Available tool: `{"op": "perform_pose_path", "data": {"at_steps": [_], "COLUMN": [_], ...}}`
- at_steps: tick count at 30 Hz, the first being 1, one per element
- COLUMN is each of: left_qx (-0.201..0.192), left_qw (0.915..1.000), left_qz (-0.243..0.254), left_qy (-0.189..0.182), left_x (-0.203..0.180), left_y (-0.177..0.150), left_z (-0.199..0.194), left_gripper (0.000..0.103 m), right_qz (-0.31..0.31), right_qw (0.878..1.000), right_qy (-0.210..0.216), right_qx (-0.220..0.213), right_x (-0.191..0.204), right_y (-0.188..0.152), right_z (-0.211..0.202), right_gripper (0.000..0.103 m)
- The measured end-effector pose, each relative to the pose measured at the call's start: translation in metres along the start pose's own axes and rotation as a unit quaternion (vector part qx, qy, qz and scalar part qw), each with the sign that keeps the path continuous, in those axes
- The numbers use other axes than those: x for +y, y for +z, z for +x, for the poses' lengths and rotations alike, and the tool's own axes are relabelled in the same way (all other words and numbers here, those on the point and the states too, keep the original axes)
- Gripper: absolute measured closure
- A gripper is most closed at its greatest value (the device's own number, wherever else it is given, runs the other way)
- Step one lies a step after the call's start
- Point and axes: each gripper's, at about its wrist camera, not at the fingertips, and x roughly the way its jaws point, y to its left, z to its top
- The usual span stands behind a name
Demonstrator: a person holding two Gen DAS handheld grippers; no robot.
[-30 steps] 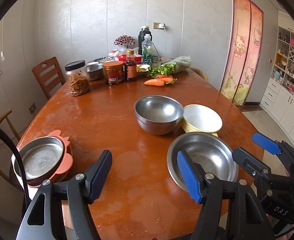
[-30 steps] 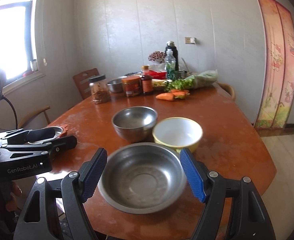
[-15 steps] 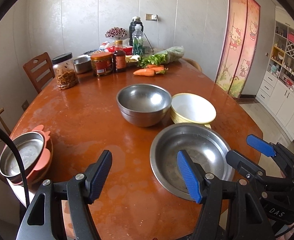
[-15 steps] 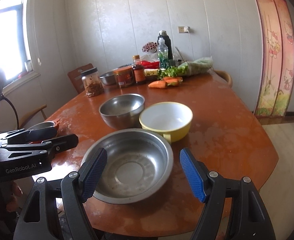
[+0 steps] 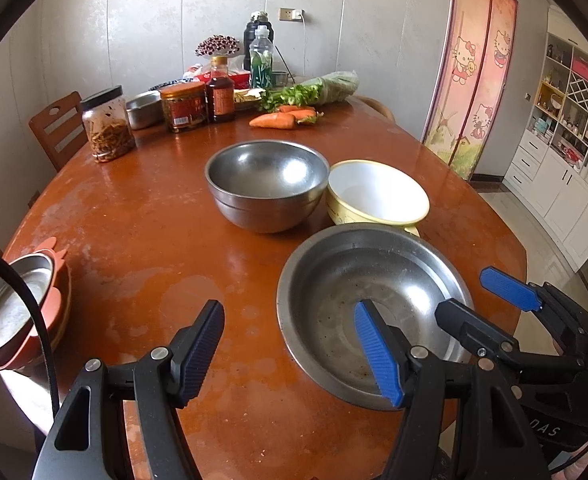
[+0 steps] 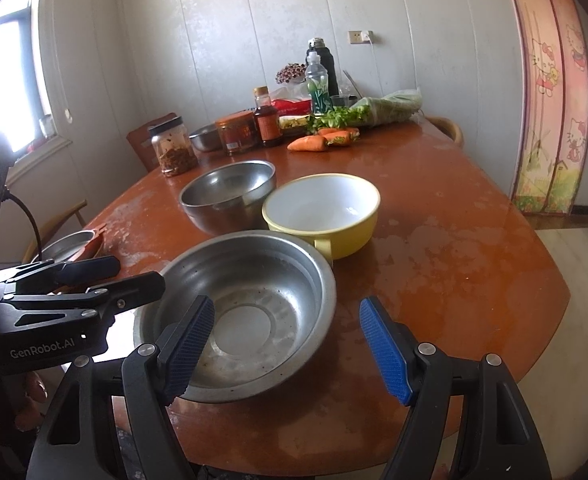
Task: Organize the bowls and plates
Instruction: 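Drag the steel basin toward the table edge and open the left gripper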
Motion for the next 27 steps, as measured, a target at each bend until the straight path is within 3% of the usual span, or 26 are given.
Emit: {"op": "perform_pose_path", "data": {"at_steps": [20,27], "left_qx": [0.023,0.042], "left_qw": [0.999,0.9966], "left_qz": [-0.004,-0.002], "left_qy": [-0.039,-0.072], "left_x": [-0.001,-0.001], "left_y": [-0.001,-0.003], "left_z": [0.028,0.042], "left_gripper": [0.036,0.052], "right_qz": [-0.013,-0.029], "right_qw": [1.0,0.999], "right_qy": [-0.009,-0.008], "right_qx": [0.012,0.022], "right_x": [-0.002,0.002], "right_y": [-0.001,-0.002], "right_z": [0.018,0.024], "right_gripper": [0.041,0.046]}}
